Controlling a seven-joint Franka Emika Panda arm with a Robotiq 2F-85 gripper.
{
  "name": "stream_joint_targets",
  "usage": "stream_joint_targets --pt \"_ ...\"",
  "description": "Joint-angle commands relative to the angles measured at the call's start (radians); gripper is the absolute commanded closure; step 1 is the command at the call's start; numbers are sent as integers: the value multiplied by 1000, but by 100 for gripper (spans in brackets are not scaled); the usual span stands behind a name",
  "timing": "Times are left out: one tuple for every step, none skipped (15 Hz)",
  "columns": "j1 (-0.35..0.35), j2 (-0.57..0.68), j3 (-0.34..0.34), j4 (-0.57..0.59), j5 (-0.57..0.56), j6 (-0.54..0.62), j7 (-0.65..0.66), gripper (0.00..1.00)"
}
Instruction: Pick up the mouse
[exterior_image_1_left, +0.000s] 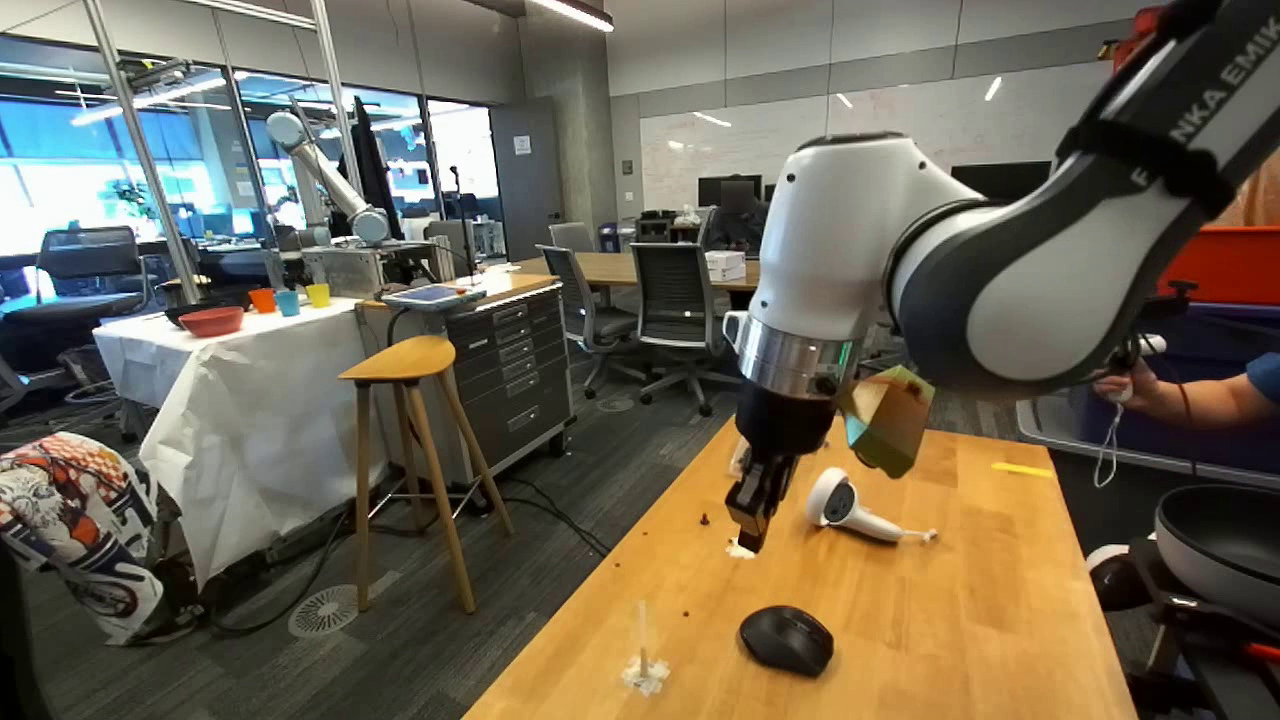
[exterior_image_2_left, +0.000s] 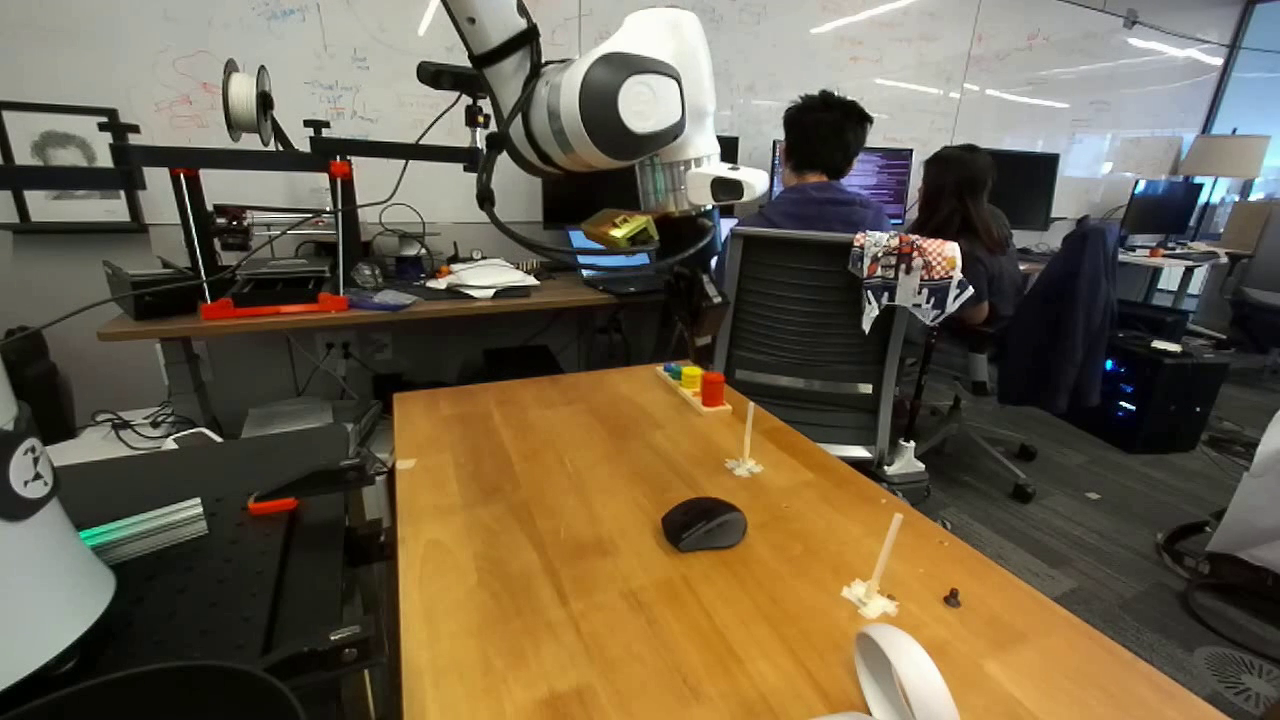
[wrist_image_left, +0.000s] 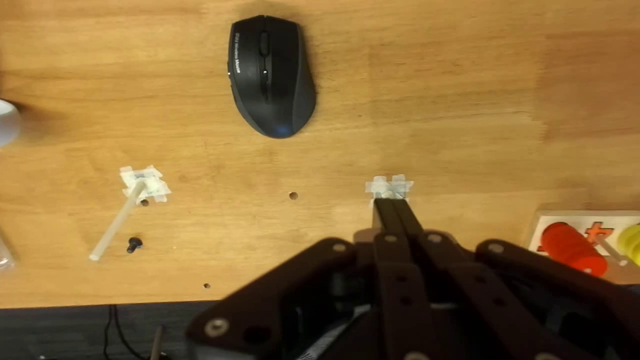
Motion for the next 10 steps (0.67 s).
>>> stream_joint_targets --pt "-56 -73 60 34 99 -144 -108 96" --pt "-61 -85 63 44 102 -178 -121 95" --pt "-66 -95 65 54 104 -207 -131 95" --pt "-67 -104 65 62 98 -234 -135 95" --pt "-66 -112 61 70 80 -254 -135 95" --pt "-69 -119 65 80 87 -278 -147 94" --pt "-71 -125 67 88 89 -295 -154 94" --pt "-71 -130 69 96 91 -311 -160 93" --pt "-72 -134 71 103 94 -324 -167 93" --pt "-74 -137 73 110 97 -336 -174 93"
